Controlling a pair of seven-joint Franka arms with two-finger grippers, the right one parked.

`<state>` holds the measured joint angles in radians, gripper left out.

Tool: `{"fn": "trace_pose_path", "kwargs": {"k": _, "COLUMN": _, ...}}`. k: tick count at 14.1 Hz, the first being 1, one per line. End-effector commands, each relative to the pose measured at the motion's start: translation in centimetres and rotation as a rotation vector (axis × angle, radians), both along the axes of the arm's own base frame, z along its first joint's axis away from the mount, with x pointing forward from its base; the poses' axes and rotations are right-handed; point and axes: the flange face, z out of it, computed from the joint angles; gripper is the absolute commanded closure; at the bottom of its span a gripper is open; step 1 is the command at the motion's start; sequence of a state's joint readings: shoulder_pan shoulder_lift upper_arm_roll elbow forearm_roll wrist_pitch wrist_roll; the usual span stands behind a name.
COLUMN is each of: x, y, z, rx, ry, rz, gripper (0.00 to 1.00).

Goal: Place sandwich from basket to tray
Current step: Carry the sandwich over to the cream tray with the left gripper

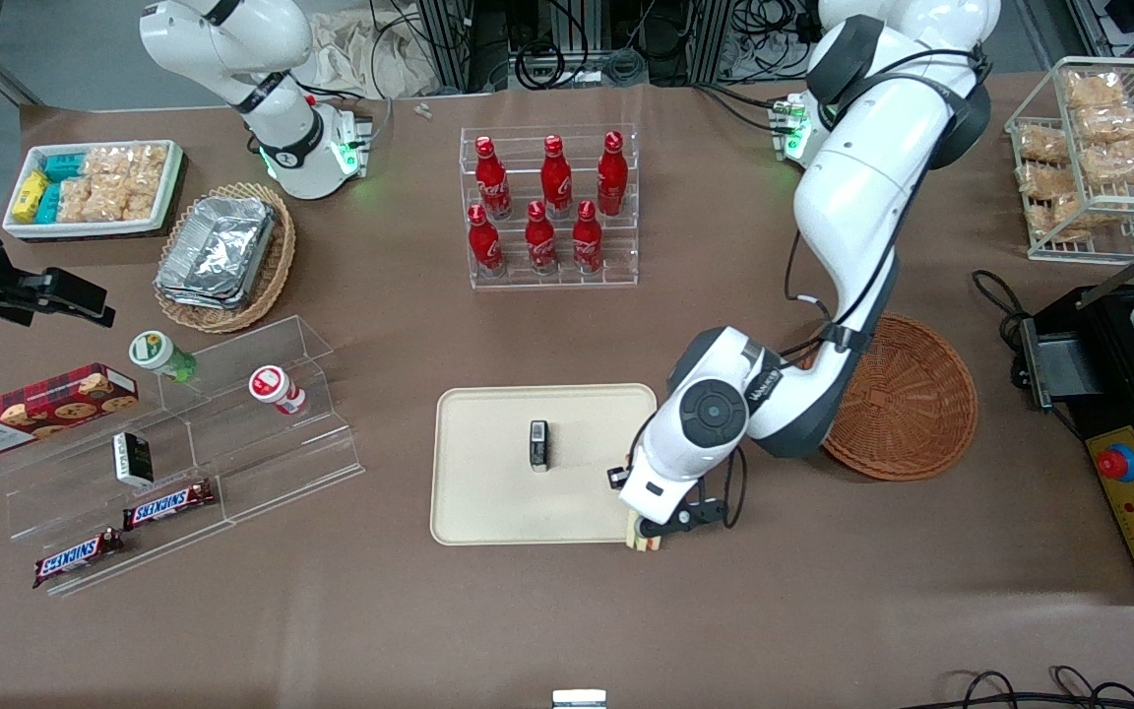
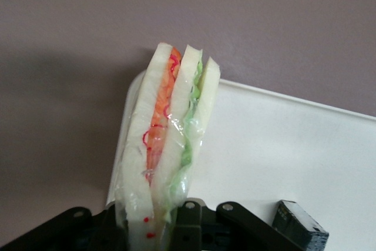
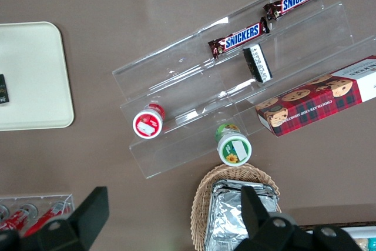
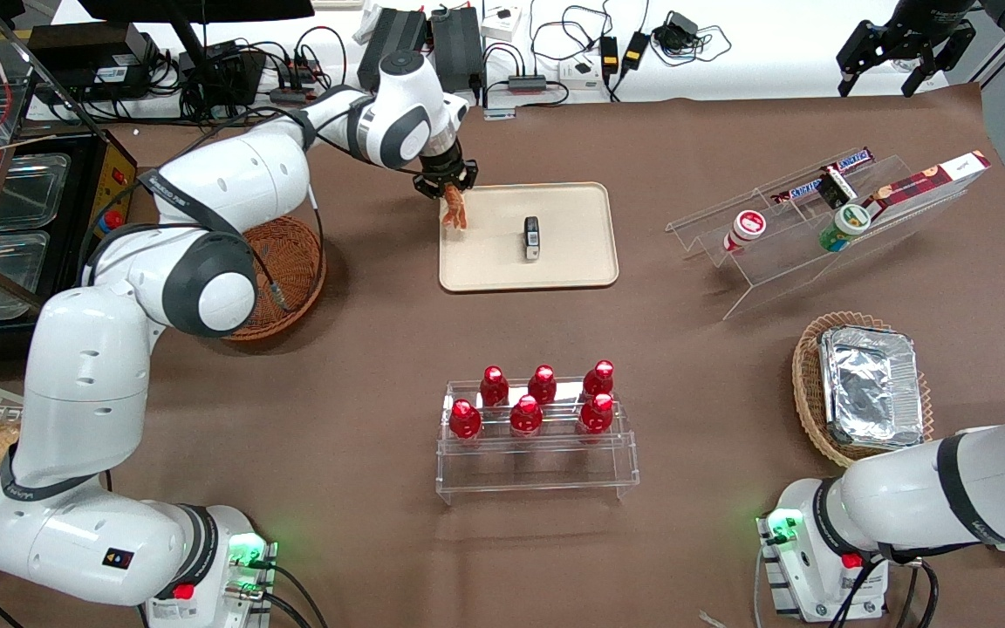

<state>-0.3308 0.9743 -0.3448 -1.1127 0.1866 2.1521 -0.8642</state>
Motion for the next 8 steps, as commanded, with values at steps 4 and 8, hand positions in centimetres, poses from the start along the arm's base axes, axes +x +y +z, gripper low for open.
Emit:
{"fn": "trace_pose_path", "kwargs": {"k": 4, "x": -1.1, "y": -2.8, "z": -0.8, "rx": 0.015, "ry": -0.006, "rz": 0.014, "gripper": 1.0}}
{"fn": "trace_pose_path", "kwargs": {"k": 8, "x": -2.3, "y": -3.0, "z": -1.9, "rx": 0.04, "ry": 0.023, "rz": 0.016, "gripper": 0.94}}
